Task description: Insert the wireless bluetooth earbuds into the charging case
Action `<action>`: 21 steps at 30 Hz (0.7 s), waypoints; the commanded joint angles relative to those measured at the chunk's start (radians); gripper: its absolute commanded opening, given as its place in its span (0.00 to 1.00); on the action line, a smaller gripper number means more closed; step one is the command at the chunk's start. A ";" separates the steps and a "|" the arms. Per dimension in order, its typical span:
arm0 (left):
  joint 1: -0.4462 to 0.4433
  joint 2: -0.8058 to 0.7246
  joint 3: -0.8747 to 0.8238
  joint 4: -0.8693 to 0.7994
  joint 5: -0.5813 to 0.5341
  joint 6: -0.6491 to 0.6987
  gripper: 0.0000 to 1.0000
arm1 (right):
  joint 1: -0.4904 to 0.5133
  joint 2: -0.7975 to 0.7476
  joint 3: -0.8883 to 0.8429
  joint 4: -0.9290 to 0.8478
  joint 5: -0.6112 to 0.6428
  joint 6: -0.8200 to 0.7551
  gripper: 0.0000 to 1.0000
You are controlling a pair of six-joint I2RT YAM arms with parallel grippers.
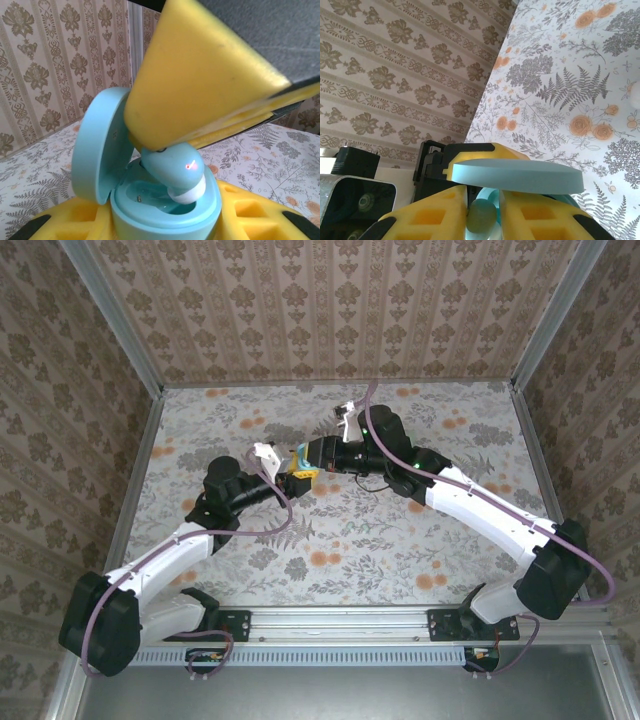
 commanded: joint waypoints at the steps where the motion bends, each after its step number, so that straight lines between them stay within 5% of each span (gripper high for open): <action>1: -0.003 -0.018 0.024 0.096 0.002 -0.015 0.39 | 0.002 -0.020 0.006 -0.089 0.033 -0.024 0.25; 21: -0.003 -0.012 0.030 0.097 0.004 -0.016 0.39 | 0.003 0.007 -0.024 0.070 -0.063 0.080 0.21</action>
